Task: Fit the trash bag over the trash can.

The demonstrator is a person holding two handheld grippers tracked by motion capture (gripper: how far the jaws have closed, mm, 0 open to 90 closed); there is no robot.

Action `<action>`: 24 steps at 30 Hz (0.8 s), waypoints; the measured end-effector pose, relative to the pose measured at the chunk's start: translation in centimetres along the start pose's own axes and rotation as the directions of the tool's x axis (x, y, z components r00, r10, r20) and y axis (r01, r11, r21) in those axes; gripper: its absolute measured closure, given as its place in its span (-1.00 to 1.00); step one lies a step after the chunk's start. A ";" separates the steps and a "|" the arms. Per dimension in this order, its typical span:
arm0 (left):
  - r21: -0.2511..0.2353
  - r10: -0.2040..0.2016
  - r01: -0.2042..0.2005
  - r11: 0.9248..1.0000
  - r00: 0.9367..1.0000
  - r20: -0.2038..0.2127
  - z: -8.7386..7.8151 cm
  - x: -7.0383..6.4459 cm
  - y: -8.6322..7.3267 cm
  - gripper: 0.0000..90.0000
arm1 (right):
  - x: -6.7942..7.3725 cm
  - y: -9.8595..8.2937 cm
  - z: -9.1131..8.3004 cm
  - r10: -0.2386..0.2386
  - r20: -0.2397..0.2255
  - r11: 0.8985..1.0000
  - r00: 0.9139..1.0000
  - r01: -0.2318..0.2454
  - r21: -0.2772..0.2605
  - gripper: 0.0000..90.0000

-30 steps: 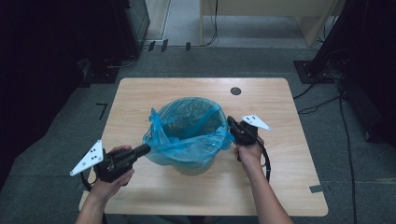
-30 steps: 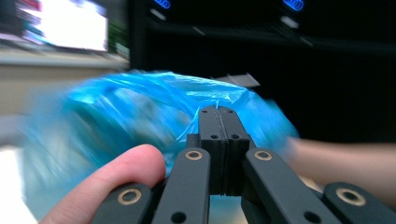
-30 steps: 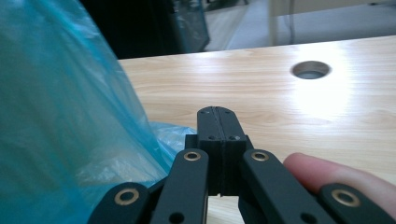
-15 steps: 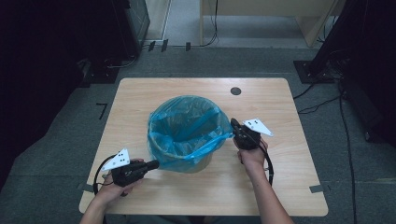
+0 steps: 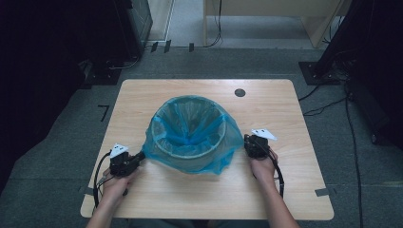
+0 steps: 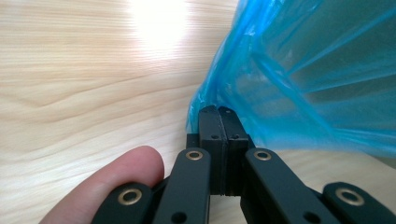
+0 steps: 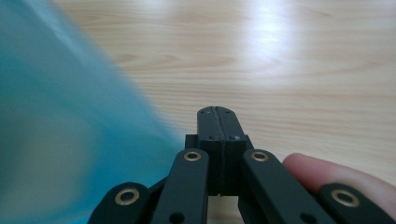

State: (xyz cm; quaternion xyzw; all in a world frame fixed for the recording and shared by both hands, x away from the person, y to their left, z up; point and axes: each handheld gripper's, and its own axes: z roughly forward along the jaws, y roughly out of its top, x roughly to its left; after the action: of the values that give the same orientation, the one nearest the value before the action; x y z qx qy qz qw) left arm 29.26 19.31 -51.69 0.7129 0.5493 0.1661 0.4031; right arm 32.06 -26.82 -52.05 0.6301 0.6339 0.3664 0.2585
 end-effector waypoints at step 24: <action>-0.302 0.019 -0.009 0.953 0.999 0.031 -1.9 -3.4 2.6 0.73 | 2.3 2.2 -4.6 -0.041 -0.190 0.963 0.981 -0.011 -0.269 1.00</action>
State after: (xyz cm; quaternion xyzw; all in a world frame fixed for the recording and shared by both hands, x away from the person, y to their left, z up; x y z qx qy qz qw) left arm 28.52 16.72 -47.86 0.6495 0.5054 0.2390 0.5154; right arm 29.65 -25.28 -47.24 0.5458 0.6053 0.5065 0.2813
